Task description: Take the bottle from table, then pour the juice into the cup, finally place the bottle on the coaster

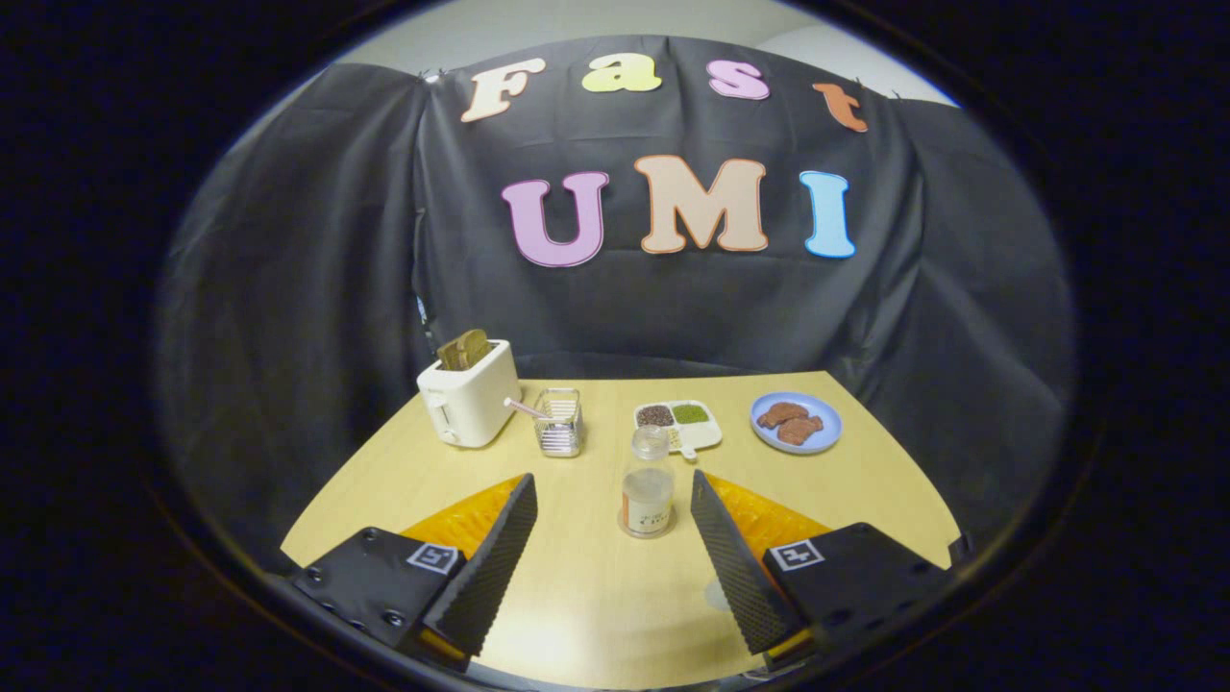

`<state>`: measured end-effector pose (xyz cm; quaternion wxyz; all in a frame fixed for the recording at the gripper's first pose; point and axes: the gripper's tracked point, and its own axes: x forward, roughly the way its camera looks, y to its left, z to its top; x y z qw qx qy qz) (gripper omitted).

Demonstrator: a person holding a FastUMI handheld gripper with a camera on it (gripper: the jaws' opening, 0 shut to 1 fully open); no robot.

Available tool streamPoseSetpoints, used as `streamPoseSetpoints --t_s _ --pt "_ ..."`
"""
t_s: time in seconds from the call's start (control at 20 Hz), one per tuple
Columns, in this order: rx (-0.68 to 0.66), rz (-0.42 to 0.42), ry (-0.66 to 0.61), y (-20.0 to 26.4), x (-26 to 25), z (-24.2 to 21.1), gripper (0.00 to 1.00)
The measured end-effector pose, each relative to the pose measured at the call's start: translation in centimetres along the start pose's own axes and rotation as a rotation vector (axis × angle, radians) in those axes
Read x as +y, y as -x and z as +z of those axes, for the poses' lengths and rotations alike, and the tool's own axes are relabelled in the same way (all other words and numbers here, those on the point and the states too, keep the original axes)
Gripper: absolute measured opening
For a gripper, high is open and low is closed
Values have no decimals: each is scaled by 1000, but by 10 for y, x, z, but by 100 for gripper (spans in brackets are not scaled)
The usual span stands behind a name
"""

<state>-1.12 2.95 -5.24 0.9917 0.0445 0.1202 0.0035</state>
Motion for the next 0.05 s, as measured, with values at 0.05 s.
streamPoseSetpoints --t_s 0.05 --pt "3 3 -4 1 0 -1 100"
